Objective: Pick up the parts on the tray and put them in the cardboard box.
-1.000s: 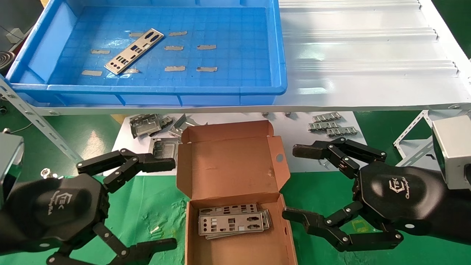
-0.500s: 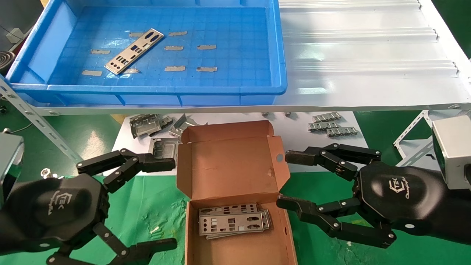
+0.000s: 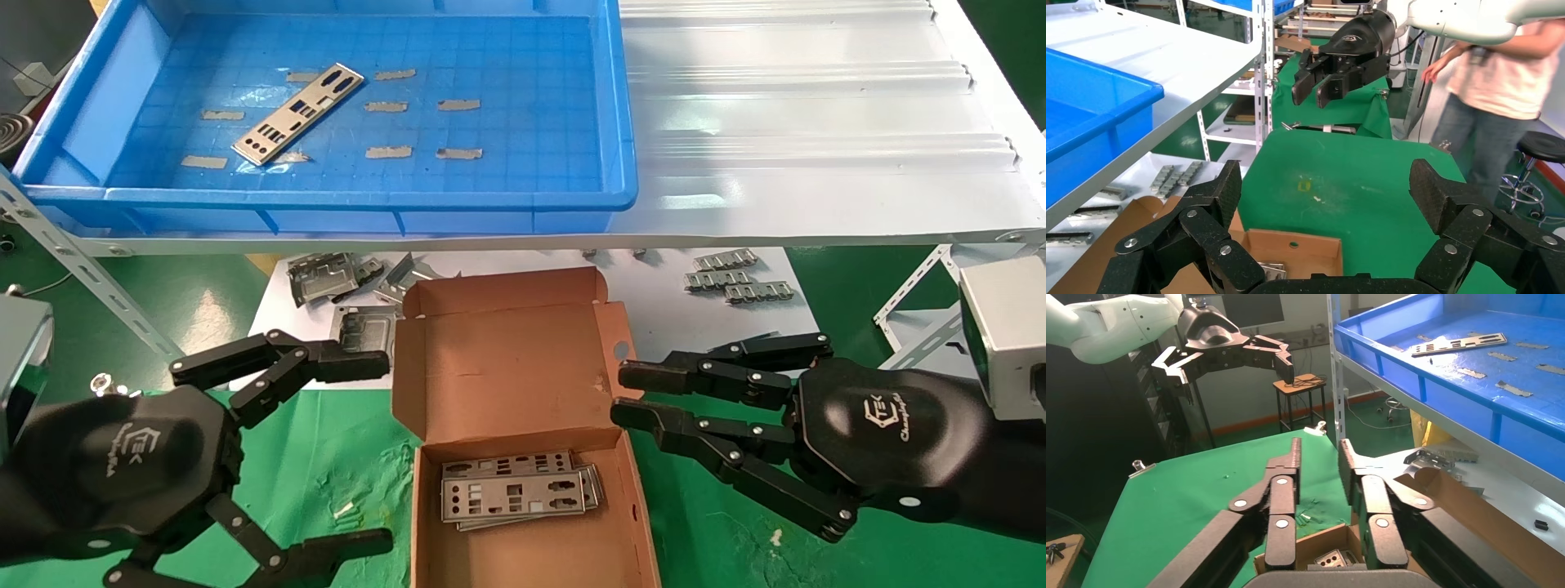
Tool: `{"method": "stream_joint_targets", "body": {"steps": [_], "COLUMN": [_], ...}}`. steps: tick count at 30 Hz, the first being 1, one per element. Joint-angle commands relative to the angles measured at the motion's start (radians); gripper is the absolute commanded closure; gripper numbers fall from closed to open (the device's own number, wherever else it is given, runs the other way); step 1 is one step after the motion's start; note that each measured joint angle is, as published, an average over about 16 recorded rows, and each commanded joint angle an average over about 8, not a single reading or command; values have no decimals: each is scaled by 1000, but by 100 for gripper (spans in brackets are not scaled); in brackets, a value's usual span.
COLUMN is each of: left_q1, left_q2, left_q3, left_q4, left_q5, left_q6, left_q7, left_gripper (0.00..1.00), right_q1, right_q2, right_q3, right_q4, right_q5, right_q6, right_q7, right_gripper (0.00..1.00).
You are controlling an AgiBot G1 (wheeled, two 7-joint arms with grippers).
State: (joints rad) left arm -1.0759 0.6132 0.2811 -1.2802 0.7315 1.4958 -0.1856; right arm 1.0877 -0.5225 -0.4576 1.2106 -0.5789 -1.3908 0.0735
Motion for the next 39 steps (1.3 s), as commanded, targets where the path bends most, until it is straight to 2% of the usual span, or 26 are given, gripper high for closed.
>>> {"method": "stream_joint_targets", "body": {"steps": [1, 11, 14, 17, 22, 28, 34, 39], "left_q1": [0, -29, -103, -220, -430, -630, -764, -831], "left_q2": [0, 3, 16, 43, 121, 232, 324, 369], "left_q3": [0, 2, 12, 38, 102, 174, 230, 252], "left_q4": [0, 1, 14, 54, 207, 467, 701, 833], "left_q5": [0, 11, 44, 110, 263, 421, 526, 574], "left_q6": [0, -16, -43, -73, -107, -126, -137, -161], "left_q7": [0, -18, -57, -106, -139, -96, -39, 39], "left_gripper": [0, 0, 0, 0, 0, 0, 0, 0], "right_q1": [0, 0, 0, 0, 0, 0, 0, 0], "right_q2": [0, 0, 0, 0, 0, 0, 0, 0], "right_q3": [0, 0, 0, 0, 0, 0, 0, 0], "right_q4": [0, 0, 0, 0, 0, 0, 0, 0], "right_q5": [0, 0, 0, 0, 0, 0, 0, 0], "right_q6": [0, 0, 0, 0, 0, 0, 0, 0], "right_q7": [0, 0, 0, 0, 0, 0, 0, 0], "right_gripper": [100, 100, 100, 100, 100, 100, 100, 100]}}
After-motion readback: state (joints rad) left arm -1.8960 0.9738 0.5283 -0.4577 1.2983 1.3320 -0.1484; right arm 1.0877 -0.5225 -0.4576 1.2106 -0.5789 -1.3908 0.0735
